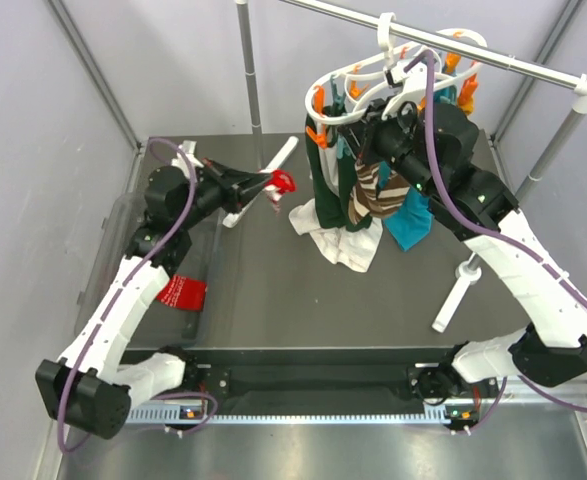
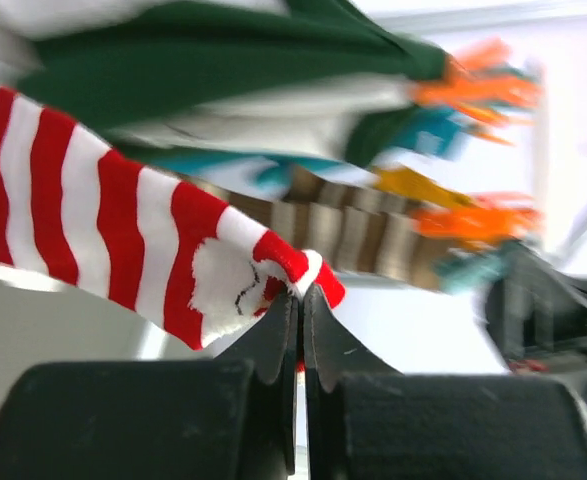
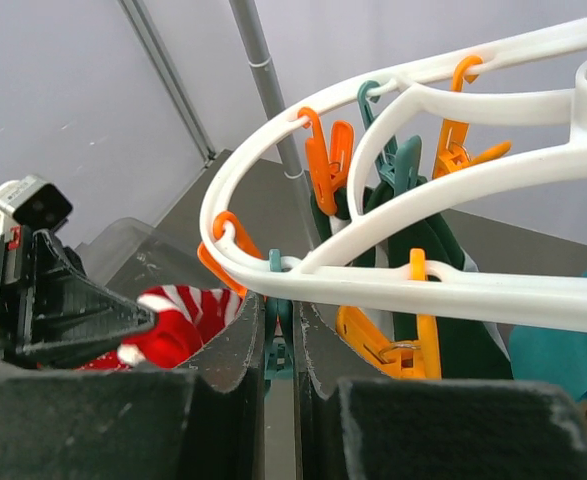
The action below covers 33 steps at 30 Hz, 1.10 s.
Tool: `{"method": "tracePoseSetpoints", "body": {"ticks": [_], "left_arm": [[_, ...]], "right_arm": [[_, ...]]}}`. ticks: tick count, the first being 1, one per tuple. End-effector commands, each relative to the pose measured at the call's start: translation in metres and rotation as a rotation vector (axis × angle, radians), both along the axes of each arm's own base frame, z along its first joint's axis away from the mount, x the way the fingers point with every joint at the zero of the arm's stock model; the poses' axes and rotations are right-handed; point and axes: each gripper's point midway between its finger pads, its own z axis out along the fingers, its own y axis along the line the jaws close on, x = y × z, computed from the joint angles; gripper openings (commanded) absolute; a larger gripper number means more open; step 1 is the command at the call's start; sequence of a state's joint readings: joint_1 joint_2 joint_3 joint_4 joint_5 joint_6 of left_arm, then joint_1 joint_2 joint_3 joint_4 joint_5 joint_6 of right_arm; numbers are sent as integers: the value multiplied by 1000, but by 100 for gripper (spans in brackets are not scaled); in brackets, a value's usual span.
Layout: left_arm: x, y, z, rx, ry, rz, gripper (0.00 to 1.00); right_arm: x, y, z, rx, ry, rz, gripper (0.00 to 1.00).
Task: Clip the socks to the hanger
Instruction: Clamp the sock onto the hanger.
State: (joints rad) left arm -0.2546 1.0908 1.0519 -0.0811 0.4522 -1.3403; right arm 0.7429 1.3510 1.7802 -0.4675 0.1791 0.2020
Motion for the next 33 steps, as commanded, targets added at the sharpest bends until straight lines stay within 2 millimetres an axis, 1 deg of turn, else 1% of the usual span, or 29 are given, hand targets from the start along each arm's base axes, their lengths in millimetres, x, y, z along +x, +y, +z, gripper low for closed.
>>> {"method": "tracePoseSetpoints", "body": {"ticks": [1, 2, 3, 4, 5, 6, 7, 8, 9, 11, 12, 13, 14, 18, 22, 28, 33], "left_arm": [[-16, -26, 77, -294, -54, -20, 0], [-11, -36, 73, -303, -10, -30, 0], [-17, -50, 76, -330, 36, -71, 0], [-20, -58, 85, -345, 46, -98, 0], [-15, -71, 76, -342, 99, -129, 0], [-18, -82, 74, -359, 141, -170, 0], [-22, -90, 77, -373, 162, -214, 0], [-17, -99, 75, -393, 173, -234, 0], [-19, -105, 75, -431, 208, -257, 0], [-15, -114, 66, -460, 255, -264, 0], [-16, -116, 72, -493, 253, -276, 0], [-13, -118, 69, -499, 258, -270, 0], [-13, -118, 72, -509, 251, -273, 0], [-12, -117, 88, -565, 223, -288, 0], [-15, -116, 97, -591, 214, -308, 0], [-20, -112, 102, -622, 205, -321, 0], [-24, -110, 105, -633, 198, -328, 0]], "right_arm": [[-18, 4, 0, -16, 12, 84, 0], [-18, 4, 0, -11, 14, 85, 0], [-19, 5, 2, -4, 13, 89, 0], [-19, 5, 2, -3, 14, 91, 0], [-20, 5, 3, 0, 14, 94, 0], [-20, 6, 2, 3, 17, 97, 0], [-21, 6, 5, 9, 11, 100, 0], [-22, 6, 4, 10, 13, 101, 0], [-22, 7, 3, 9, 15, 106, 0], [-23, 7, 5, 17, 9, 111, 0], [-23, 7, 5, 17, 11, 112, 0], [-24, 7, 5, 18, 10, 115, 0], [-25, 7, 5, 17, 9, 117, 0], [-25, 5, 4, 12, 7, 112, 0], [-23, 2, 3, 0, 4, 94, 0], [-24, 0, 5, 3, -3, 91, 0], [-24, 0, 1, -2, 4, 93, 0]]}}
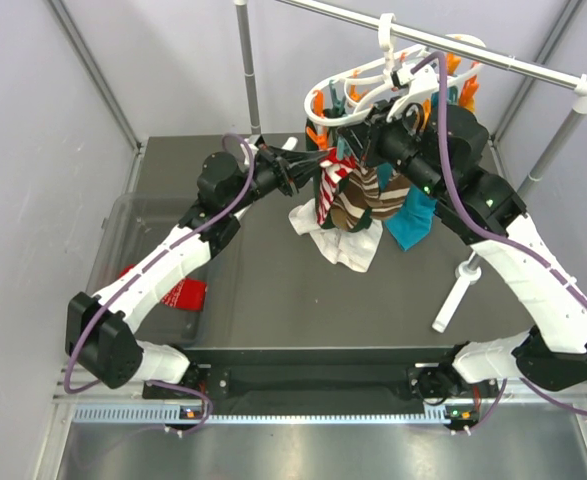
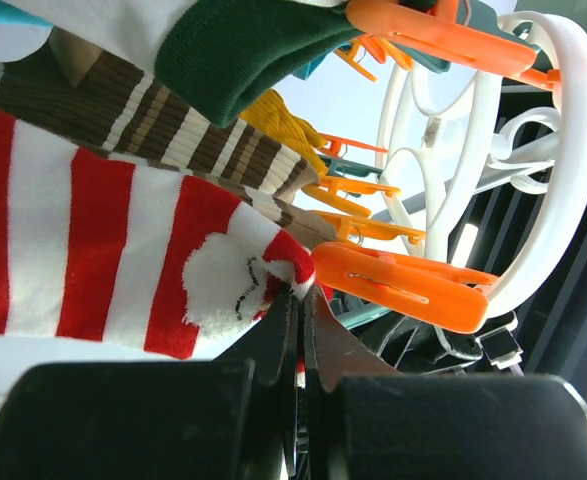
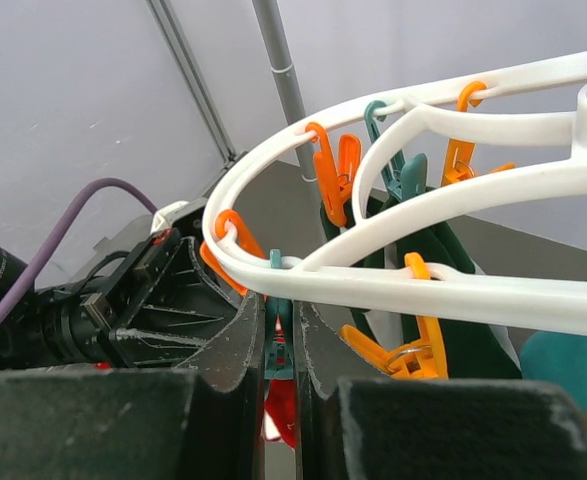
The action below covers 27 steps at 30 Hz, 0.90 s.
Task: Clip the socks to the hanger
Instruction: Clamp the sock onto the hanger.
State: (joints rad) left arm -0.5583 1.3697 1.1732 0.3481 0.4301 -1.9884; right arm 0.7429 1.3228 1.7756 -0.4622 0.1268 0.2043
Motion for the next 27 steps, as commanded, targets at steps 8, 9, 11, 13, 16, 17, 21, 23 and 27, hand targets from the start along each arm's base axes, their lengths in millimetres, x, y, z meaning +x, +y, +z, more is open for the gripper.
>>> {"method": "tracePoseSetpoints", "body": {"ticks": [8, 9, 11, 13, 16, 17, 21, 23, 27], "left_arm": [[-17, 15, 32, -129, -15, -6, 0], [-17, 16, 35, -135, -19, -4, 0], [-16, 15, 39, -137, -32, -1, 0], [-16, 15, 43, -138, -40, -2, 0], [-16, 15, 36, -120, -25, 0, 0], [-16, 16, 35, -118, -23, 4, 0], [-19, 21, 27, -125, -13, 14, 0], [-19, 22, 24, -125, -5, 15, 0], [-20, 23, 30, -124, -24, 18, 0]], "right_arm": [[-14, -3, -5, -19, 15, 44, 0], [-14, 0, -7, -21, 17, 51, 0], [-14, 1, -9, -26, 19, 58, 0], [-15, 0, -6, -17, 12, 56, 0], [-15, -5, -2, -16, 5, 39, 0], [-15, -7, 3, -15, -6, 30, 0], [-14, -13, 6, -34, -13, 6, 0], [-14, -15, 6, -36, -15, -2, 0], [-13, -16, 3, -39, -9, -7, 0]]}}
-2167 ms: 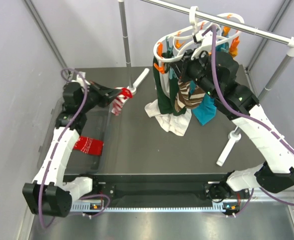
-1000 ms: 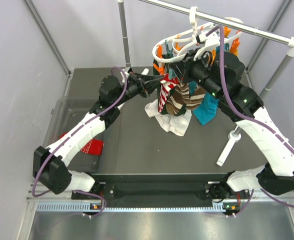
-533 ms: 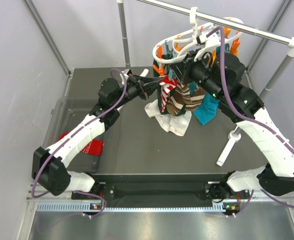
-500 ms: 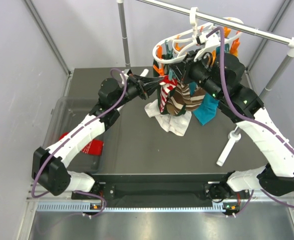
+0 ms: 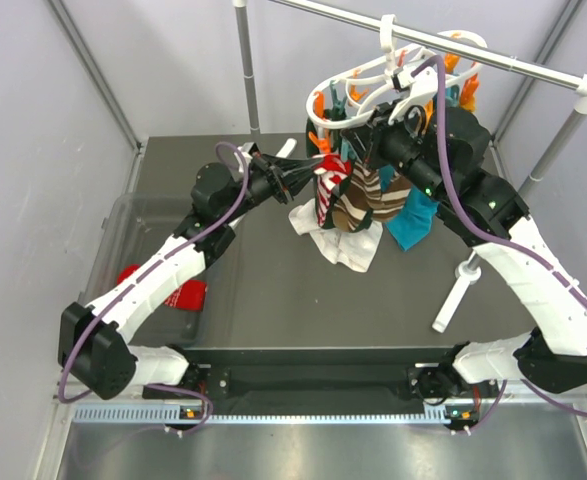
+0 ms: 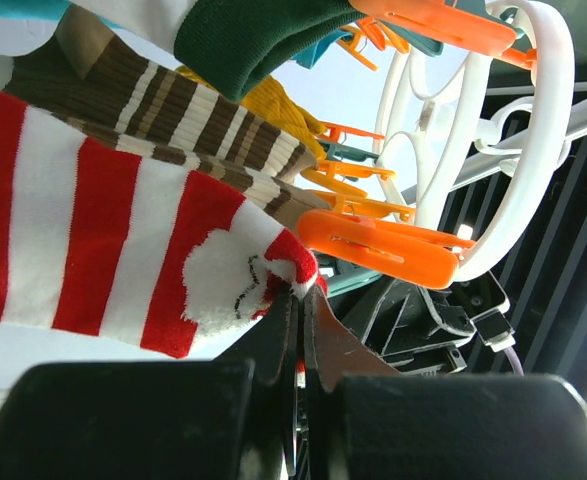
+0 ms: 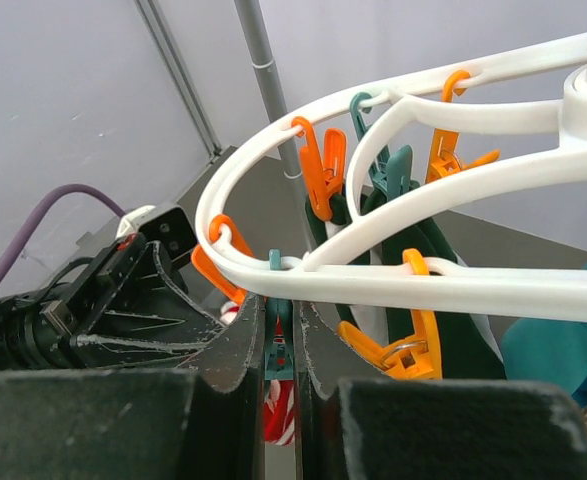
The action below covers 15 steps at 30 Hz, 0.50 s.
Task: Clip the socks to the hanger
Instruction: Clamp the sock onto the hanger.
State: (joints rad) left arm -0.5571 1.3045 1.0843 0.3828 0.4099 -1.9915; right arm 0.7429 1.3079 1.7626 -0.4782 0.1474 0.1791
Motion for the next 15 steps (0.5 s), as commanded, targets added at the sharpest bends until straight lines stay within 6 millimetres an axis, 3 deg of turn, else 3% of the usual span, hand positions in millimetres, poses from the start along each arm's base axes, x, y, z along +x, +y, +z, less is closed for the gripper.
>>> {"method": "tracePoseSetpoints", "body": {"ticks": [1, 7, 15], "left_arm": [[-10, 11, 38, -107, -26, -4, 0], [-9, 11, 38, -110, -17, -7, 0], [-7, 6, 57, -124, -57, -21, 0]], "right_arm": [[-13, -8, 8, -4, -5, 17, 0], [-13, -6, 8, 1, -2, 26, 0], [-12, -2, 4, 7, 10, 33, 0]]}}
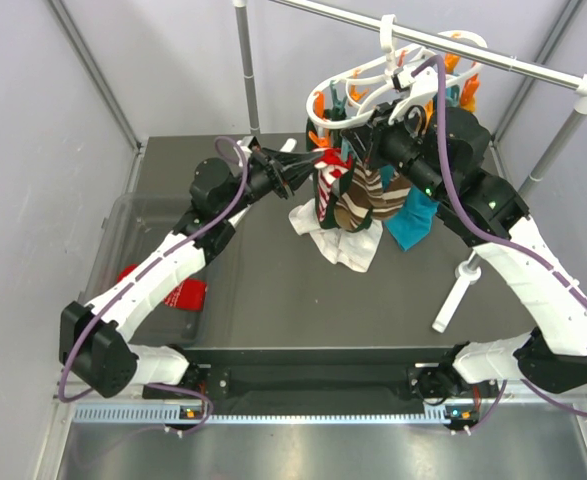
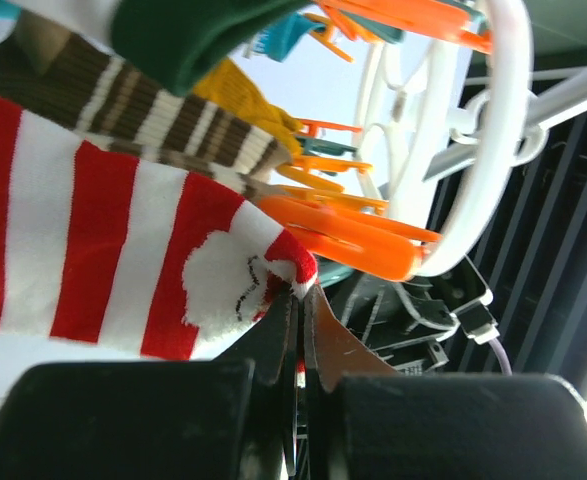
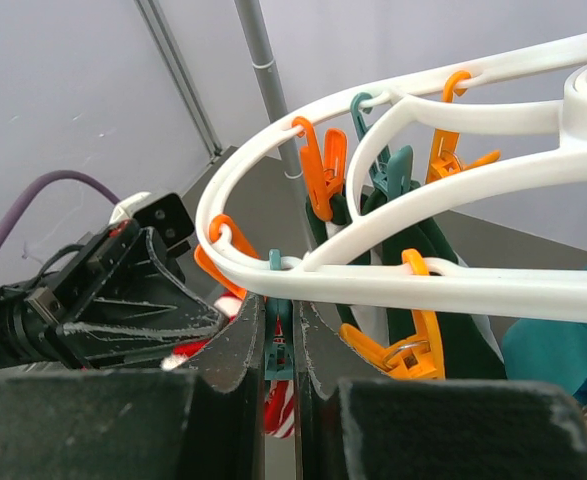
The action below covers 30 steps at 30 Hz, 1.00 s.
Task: Clip the socks to the hanger
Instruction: Clamp the sock onto the hanger.
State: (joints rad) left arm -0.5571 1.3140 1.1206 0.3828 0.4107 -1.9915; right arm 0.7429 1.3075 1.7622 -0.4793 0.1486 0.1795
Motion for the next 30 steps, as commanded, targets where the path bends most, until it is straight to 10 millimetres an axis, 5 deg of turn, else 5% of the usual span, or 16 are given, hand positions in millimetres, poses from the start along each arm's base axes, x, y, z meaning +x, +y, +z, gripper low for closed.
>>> {"method": "tracePoseSetpoints", "body": {"ticks": [1, 7, 14, 22, 28, 30], "left_arm": [[-6, 6, 46, -119, -39, -21, 0], [-3, 3, 54, -124, -58, -28, 0], [-2, -4, 44, -110, -40, -40, 0], [-4, -9, 44, -110, -45, -52, 0], [-4, -12, 41, -94, -62, -44, 0], [-5, -12, 42, -89, -72, -42, 10]], "right_arm": [[-12, -2, 3, 5, 11, 33, 0], [-14, -4, 5, 10, 5, 33, 0], [-18, -8, 13, 36, -10, 31, 22], [-18, -8, 13, 42, -10, 30, 30], [-20, -15, 15, 46, -20, 5, 55], [-20, -18, 16, 46, -26, -2, 61]]}}
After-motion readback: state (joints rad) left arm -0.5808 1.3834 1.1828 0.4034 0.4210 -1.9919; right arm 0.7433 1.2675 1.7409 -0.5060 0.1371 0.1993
